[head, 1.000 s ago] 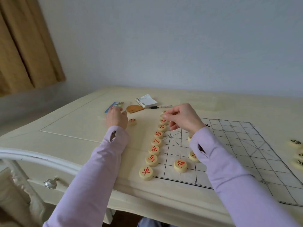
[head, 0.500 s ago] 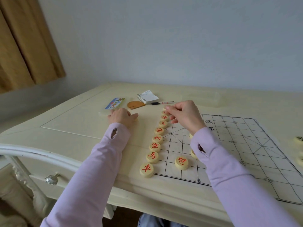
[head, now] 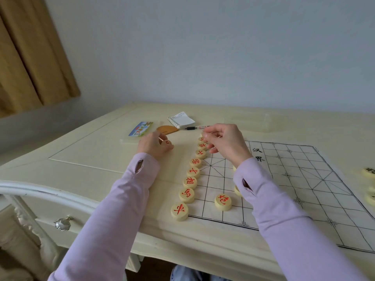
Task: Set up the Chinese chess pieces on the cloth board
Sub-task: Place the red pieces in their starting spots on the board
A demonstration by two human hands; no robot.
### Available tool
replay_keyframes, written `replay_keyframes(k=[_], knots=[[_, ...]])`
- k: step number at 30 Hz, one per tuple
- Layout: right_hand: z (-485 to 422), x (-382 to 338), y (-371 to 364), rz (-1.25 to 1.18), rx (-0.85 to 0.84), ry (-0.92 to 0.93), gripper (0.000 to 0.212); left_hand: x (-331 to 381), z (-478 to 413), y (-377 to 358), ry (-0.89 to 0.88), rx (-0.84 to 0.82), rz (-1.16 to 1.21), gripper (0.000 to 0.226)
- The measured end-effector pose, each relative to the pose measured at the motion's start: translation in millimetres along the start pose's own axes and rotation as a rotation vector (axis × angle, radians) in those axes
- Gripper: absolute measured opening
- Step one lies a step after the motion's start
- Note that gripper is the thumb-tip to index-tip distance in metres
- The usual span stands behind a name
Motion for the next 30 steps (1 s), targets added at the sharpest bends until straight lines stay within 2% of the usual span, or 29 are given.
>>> replay_keyframes(k=[6, 9, 13, 16, 19, 24, 30], knots=[[1.2, -0.5, -0.3, -0.003, -0.003, 0.002, 0.009, 2.8, 1.0, 9.2, -0.053, 0.111, 0.147, 0.018], [1.3, -0.2, -0.5, -0.002, -0.006, 0.000, 0.008, 9.2, -0.1, 9.2, -0.099, 0.127, 0.340, 0.010], [1.3, 0.7, -2.7, 0.007, -0.013, -0.009, 0.009, 32.5, 4.4, -2.4, -0.187, -0.014, 0.663, 0.011], [1.6, 0.8, -4.7, -0.015, -0.020, -0.020, 0.019, 58.7, 14.4, -14.4, -0.262, -0.178, 0.791, 0.015], [2.0, 0.4, -2.4, -0.033, -0.011, -0.027, 0.020, 79.7, 24.0, -18.7, -0.310, -0.277, 0.832, 0.014], [10.3, 3.1, 2.5, -0.036, -0.067, -0.066, 0.017, 101.4, 34.3, -9.8, -0.355, -0.318, 0.795, 0.007], [31.8, -4.4, 19.9, -0.032, -0.177, -0.119, 0.018, 105.1, 37.5, 8.0, -0.341, -0.211, 0.769, 0.004]])
Point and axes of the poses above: each hand's wrist, its own z-axis away from the middle knuckle, its own y-axis out of the back of the hand, x = y × z, the point moved 10 cm from there along -z, towards the middle knuckle, and after that the axes turned 9 degrees about -y, right-handed, at the moved point
